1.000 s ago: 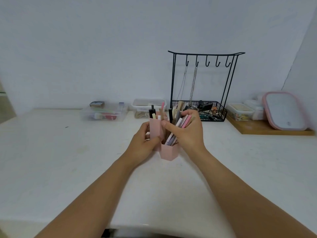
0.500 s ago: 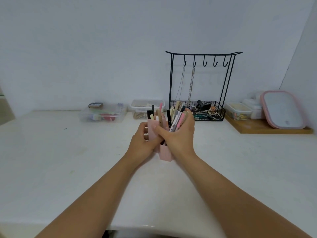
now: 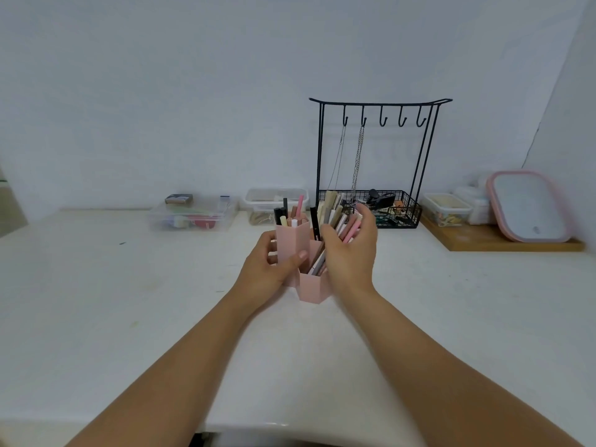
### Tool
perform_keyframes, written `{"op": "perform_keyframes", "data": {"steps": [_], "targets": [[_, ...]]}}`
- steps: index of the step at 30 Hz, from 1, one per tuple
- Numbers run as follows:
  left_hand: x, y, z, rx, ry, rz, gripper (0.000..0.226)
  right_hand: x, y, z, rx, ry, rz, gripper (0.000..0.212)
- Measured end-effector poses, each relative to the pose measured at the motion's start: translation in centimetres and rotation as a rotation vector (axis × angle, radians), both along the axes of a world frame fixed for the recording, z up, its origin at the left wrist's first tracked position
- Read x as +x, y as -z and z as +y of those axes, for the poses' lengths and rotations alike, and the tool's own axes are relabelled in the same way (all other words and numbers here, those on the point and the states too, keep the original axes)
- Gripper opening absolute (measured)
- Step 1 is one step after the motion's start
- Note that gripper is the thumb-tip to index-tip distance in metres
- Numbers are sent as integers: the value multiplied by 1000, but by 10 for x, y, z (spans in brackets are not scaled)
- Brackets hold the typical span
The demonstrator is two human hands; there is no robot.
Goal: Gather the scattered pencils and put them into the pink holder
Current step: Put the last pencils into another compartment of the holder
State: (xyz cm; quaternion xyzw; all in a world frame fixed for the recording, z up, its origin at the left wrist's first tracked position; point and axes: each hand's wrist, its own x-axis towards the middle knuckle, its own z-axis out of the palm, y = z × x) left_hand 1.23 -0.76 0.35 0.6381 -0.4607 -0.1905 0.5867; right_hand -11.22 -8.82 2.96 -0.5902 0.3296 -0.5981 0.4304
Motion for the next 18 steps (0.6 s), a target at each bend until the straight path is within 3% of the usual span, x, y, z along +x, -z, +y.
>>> {"op": "perform_keyframes", "data": {"steps": [4,9,11,13,16,18], "targets": [[1,0,-1,14,-11,-31,48,-2,4,-3,73,-110,-33,85],[5,3,-2,44,-120,-153,66,-6,17,-17,177,-458,150,131],[6,4,-2,40,-119,-145,60,-13,20,-26,175,-638,245,128],[8,5,-2,38,-111,-148,53,-19,18,-28,137,-723,339,110],[11,4,-3,24,-58,-75,44,-25,15,-30,129,-649,369,91],[12,4,-4,34,-10,2,44,-27,14,-33,142,-556,353,92]]}}
